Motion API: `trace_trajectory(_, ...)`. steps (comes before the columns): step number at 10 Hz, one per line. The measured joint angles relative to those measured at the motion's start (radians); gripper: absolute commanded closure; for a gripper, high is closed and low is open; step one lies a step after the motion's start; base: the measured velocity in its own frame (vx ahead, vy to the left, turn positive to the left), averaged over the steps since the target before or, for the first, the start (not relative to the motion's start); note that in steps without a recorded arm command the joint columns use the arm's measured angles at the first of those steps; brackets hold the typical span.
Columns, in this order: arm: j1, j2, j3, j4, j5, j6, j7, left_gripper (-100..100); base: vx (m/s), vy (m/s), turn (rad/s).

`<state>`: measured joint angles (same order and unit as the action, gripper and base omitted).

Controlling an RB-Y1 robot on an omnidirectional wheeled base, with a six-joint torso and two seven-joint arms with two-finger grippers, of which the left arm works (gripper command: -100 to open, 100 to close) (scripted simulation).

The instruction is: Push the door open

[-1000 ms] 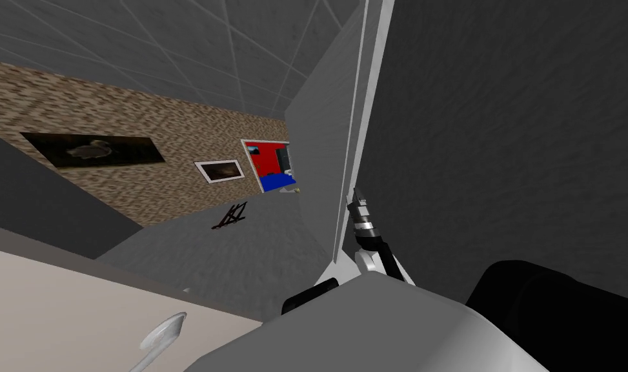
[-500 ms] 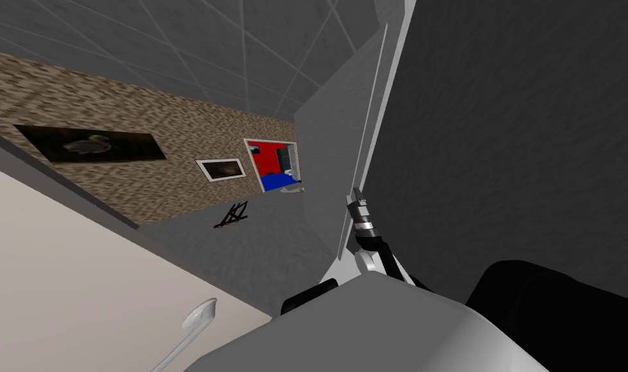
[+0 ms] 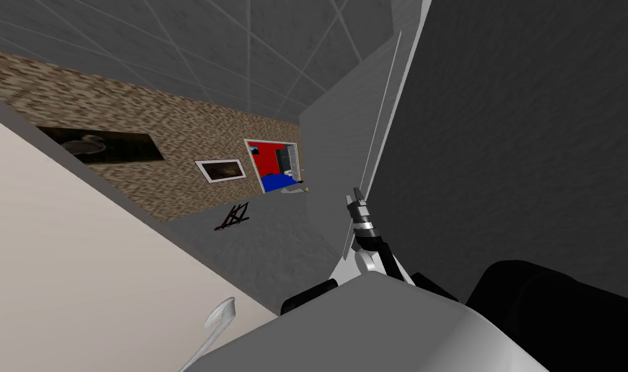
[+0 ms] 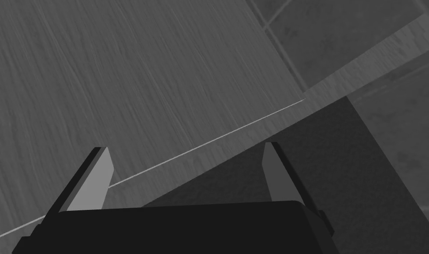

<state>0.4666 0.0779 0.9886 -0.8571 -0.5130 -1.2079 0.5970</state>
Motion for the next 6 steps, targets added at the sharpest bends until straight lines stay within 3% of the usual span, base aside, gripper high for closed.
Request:
trace_trajectory(2, -0.003, 0.012, 0.002, 0.000, 0.013, 0.014, -0.012, -100, 0.172, -0.059, -0.024)
trace_trajectory(6, -0.015, -0.022, -0.001, -0.002, 0.027, 0.026, -0.022, -100, 0.089, -0.146, -0.003)
